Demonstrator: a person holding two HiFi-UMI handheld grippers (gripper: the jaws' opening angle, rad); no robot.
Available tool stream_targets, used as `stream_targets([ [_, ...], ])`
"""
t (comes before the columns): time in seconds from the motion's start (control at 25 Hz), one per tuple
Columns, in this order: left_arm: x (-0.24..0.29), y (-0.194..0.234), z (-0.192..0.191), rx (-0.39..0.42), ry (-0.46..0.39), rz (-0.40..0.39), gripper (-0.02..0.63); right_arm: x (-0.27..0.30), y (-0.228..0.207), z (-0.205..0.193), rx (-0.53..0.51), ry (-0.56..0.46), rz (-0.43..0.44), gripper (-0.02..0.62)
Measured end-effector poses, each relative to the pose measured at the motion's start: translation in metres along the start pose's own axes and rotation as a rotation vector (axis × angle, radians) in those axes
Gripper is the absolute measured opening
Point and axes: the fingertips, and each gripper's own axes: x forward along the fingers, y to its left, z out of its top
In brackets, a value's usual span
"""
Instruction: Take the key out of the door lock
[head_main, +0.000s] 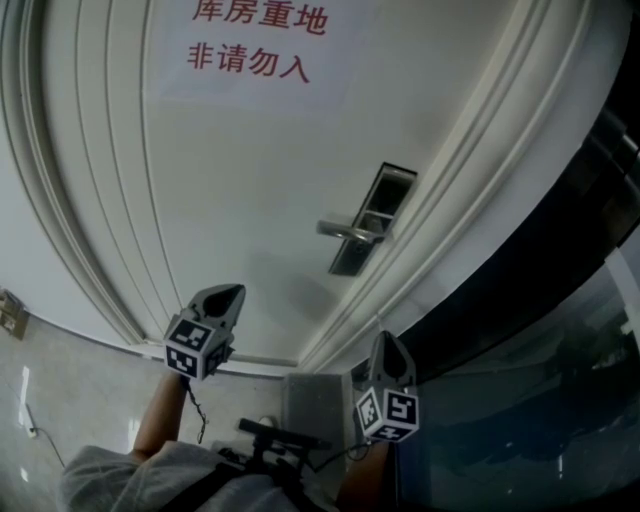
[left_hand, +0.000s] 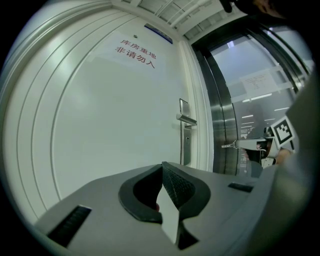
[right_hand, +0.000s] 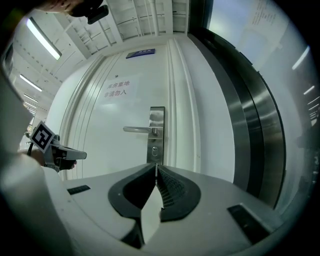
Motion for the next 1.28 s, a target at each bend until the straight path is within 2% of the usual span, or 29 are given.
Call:
stream_targets([
  [1.28, 0.007, 0.004, -0.003, -0.002, 0.02, 0.003, 0.005, 0.013, 0.006, -0.008, -0.038, 0.023, 0.023, 0.021],
])
